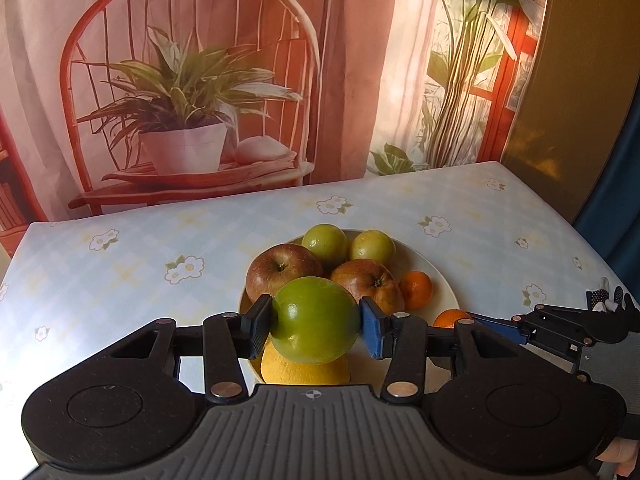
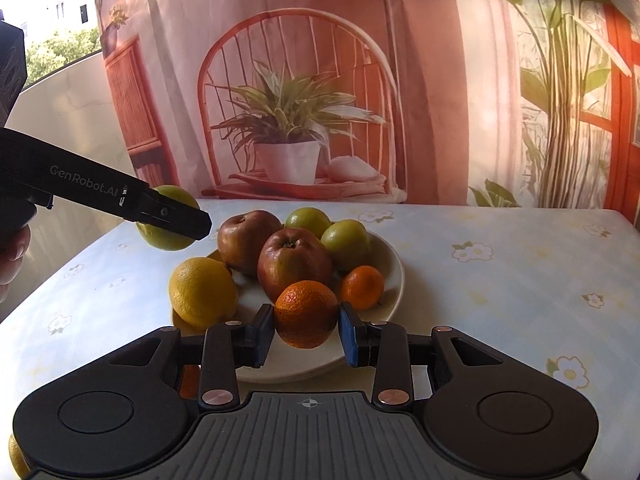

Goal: Organize fruits
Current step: 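Carry the green apple with the left tool while the right tool carries the orange over the plate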

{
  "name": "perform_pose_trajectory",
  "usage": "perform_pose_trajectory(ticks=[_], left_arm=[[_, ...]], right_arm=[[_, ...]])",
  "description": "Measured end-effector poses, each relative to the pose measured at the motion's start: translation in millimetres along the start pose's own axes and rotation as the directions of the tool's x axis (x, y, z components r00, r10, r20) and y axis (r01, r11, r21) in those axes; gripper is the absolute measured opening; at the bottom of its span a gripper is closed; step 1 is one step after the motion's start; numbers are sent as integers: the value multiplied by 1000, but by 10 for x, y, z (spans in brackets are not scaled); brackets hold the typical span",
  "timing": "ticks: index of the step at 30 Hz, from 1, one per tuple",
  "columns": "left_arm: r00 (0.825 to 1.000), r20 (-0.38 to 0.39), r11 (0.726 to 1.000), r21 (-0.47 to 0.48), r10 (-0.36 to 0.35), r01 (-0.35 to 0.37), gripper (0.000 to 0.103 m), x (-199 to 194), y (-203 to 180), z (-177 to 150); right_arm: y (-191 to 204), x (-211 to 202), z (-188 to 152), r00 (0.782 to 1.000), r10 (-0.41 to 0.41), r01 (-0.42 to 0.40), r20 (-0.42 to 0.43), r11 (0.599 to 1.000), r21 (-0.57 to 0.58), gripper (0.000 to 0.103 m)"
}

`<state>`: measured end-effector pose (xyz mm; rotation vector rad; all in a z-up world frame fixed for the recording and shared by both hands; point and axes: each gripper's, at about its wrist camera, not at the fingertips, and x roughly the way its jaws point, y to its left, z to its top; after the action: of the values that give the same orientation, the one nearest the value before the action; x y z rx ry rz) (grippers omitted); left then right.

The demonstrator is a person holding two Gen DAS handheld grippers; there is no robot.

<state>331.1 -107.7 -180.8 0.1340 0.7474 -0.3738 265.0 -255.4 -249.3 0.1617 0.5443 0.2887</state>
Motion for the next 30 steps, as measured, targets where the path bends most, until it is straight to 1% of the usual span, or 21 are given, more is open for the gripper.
perform_pose_trajectory(ticks=[6,10,15,21,24,26,30], left_arm=[[999,-40,1000,14,21,-20,49,305,0,53],[998,-49,1000,18,27,-26,49,397,15,80],[999,-49,1000,21,18,-17,49,430,39,82],[999,-46,1000,14,6,-6,49,436,63,84],[999,-38,1000,1,-4,4,49,432,89,84],[999,-30,1000,-10,-11,11,49,427,101,89],[1000,-18,1000,-6,-12,11,50,399,90,106]], right_arm=[[-49,204,32,1000,17,-16,-25,1000,15,32],[-5,289,36,998,58,-56,-40,998,34,32],[98,407,11,992,97,-93,-82,995,43,32],[188,492,53,989,119,-115,-85,992,47,32],[203,526,70,990,109,-106,-89,993,45,32],[173,535,78,988,120,-114,-94,991,64,32],[161,550,94,988,116,-109,-99,991,73,35]])
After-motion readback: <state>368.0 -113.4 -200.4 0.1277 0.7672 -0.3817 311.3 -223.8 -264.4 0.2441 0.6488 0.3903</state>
